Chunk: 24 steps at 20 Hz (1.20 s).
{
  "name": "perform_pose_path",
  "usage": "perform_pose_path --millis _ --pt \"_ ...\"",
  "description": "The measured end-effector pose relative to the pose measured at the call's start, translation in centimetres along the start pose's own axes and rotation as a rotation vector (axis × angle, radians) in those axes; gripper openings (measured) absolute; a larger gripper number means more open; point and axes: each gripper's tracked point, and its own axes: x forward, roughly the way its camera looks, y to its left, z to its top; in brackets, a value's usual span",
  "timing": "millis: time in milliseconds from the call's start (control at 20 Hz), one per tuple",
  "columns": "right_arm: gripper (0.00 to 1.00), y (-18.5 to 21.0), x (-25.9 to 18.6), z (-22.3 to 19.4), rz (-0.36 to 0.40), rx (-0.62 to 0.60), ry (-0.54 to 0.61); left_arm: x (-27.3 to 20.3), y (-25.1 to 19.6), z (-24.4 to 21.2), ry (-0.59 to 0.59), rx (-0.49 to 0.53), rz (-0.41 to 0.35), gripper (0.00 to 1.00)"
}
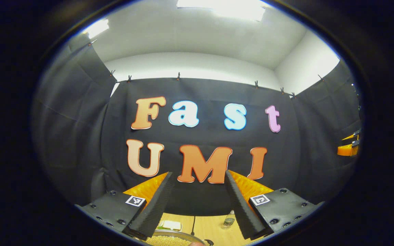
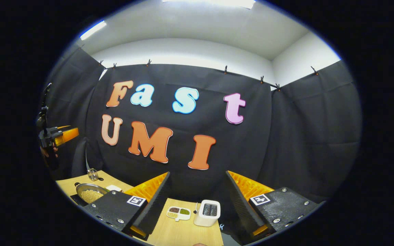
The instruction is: First push the handle of the pot to place it horizontally, then grasp the pot with both hands and set it on the induction cooktop.
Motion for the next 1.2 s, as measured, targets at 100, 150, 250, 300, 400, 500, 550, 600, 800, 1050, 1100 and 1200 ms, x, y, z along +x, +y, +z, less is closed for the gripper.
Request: perform_pose_path --millis 100,150,250,300,400,500,550,600,800,1050,1100,1200 --pt "0.95 0.0 -0.8 2.6 0.008 0.01 -0.037 -0.1 0.1 2.8 -0.036 -0.02 0.004 0.96" --pt "0.95 -0.2 -0.9 3.3 0.007 0.009 -0.049 0.1 0.2 4.0 -0.053 -0.028 0.004 0.96" --pt "0.97 -0.8 -1.3 5.0 -0.005 0.001 -0.068 0.3 0.8 5.6 -0.084 -0.054 0.007 0.96" --pt "0.95 -1.0 -1.2 5.6 -0.014 -0.001 -0.07 0.4 1.0 6.1 -0.094 -0.072 0.008 0.96" --pt "0.93 -0.9 -0.9 6.4 -0.016 -0.002 -0.073 0.1 1.3 7.0 -0.102 -0.1 0.013 0.95" --pt "0.95 -1.0 -1.3 6.8 -0.017 0.002 -0.07 -0.2 1.7 7.7 -0.108 -0.096 0.017 0.95" --pt "0.95 -1.3 -1.3 7.4 -0.024 0.002 -0.075 -0.2 1.8 8.2 -0.111 -0.088 0.02 0.95" --pt "0.97 -1.5 -1.3 7.7 -0.029 0.002 -0.08 -0.1 1.9 8.5 -0.114 -0.082 0.022 0.95" --pt "0.97 -1.3 -1.7 9.1 -0.029 0.016 -0.102 0.2 1.4 9.6 -0.115 -0.07 0.012 0.95" --pt "0.95 -1.0 -2.5 10.4 -0.019 0.014 -0.149 0.6 1.6 10.0 -0.133 -0.057 0.021 0.95" --pt "0.95 -1.0 -2.6 10.7 -0.025 0.008 -0.163 0.5 1.8 10.0 -0.136 -0.059 0.024 0.96" --pt "0.95 -1.4 -2.8 11.5 -0.037 -0.005 -0.194 0.5 2.1 10.3 -0.146 -0.045 0.03 0.96"
